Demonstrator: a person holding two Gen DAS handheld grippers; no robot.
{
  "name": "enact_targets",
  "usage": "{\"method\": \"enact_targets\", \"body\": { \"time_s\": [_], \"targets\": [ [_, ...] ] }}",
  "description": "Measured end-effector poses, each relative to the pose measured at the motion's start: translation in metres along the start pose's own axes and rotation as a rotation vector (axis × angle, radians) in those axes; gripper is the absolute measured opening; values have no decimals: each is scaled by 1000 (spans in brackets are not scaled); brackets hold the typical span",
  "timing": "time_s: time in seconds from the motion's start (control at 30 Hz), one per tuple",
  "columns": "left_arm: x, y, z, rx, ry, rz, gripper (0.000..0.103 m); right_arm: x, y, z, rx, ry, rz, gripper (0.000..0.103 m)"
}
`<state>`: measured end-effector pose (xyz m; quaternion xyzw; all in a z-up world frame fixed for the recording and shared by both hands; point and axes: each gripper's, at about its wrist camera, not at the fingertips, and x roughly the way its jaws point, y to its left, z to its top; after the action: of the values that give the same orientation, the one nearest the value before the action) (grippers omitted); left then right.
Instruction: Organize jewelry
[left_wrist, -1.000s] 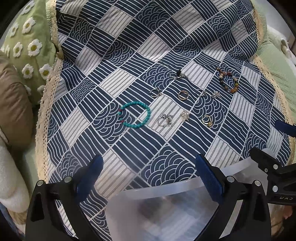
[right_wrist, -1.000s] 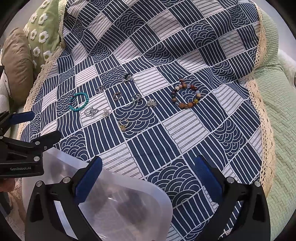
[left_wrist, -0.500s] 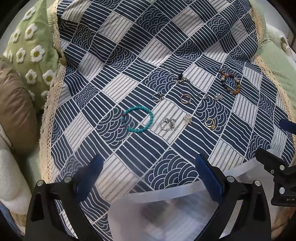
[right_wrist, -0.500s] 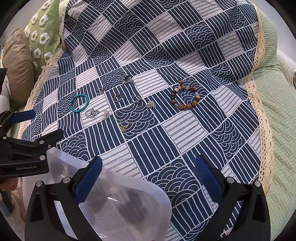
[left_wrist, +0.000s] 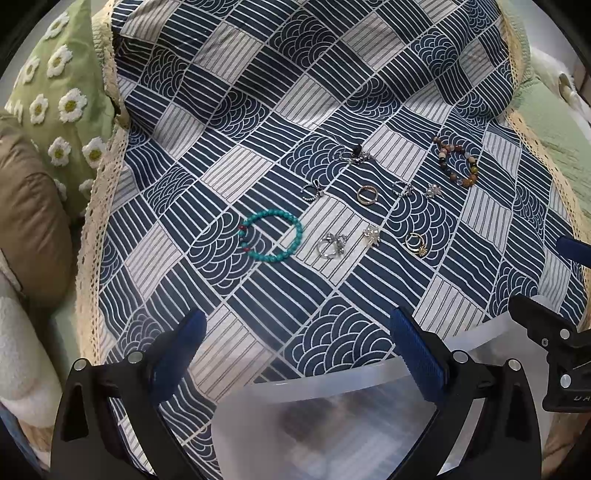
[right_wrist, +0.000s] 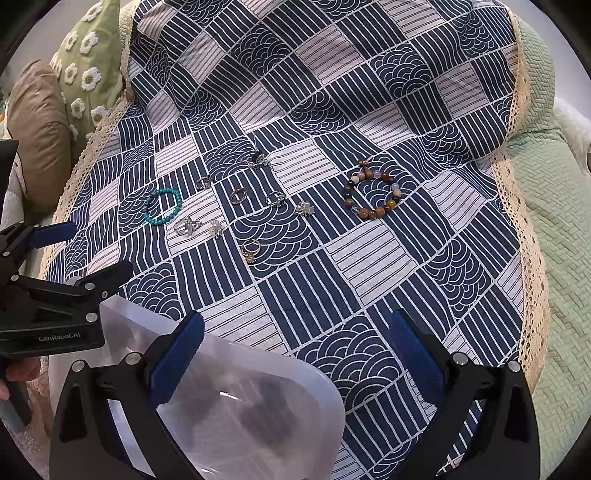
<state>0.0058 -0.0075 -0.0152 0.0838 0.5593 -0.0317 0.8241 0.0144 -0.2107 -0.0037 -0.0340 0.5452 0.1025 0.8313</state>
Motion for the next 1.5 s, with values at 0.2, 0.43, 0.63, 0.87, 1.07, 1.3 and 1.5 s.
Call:
{"method": "enact_targets", "body": {
  "time_s": [0.2,0.43,0.63,0.87,1.07,1.3,1.5],
  "targets": [
    [2,2,1,-12,14,-7,95,1,-2,0,7,2,-4,99],
    [10,12,4,-52,49,-9,95,-1,-7,5,38,-28,51,99],
    [19,19,17,-55,75,-6,95,8,-26,17,91,-22,-4,99],
    [53,46,60,-6,133,43,95,55,-56,60,164,81,-19,99],
    [95,78,78,-99,195,-12,94,97,-69,88,114,90,-131,98],
    [116,61,82,-20,244,1,93,122,-108,98,171,122,-103,71],
    [128,65,84,-73,279,-66,64,140,-113,96,176,130,-96,63]
  ]
}}
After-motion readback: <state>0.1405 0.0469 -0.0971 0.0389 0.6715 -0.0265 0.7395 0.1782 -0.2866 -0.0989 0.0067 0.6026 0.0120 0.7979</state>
